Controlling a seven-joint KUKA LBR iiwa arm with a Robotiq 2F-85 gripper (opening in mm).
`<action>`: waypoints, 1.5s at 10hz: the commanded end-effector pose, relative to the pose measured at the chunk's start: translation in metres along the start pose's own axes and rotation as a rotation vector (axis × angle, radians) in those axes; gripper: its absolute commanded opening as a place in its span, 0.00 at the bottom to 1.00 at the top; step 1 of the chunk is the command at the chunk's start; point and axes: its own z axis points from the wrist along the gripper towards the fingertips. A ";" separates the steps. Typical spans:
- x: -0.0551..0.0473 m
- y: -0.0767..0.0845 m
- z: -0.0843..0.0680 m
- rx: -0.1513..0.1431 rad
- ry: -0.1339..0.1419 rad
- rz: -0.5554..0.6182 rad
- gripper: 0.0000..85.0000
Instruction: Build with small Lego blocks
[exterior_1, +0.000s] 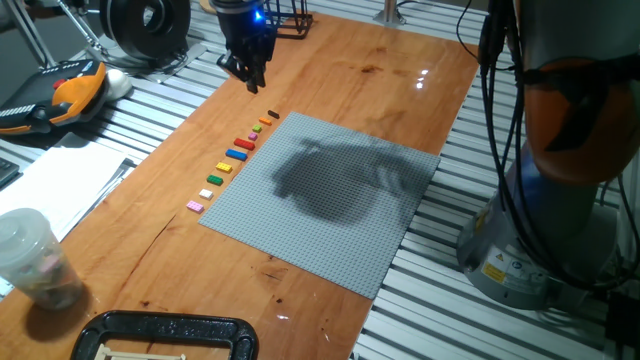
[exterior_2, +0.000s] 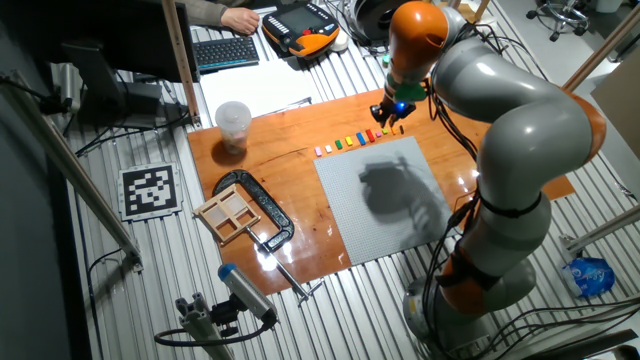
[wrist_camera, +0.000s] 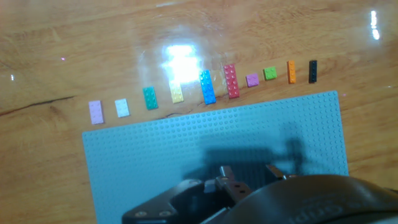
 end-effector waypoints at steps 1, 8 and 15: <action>-0.004 -0.002 0.000 -0.002 0.004 -0.002 0.40; -0.014 -0.004 0.004 -0.007 0.021 0.044 0.40; -0.007 0.013 0.001 0.028 0.007 0.075 0.40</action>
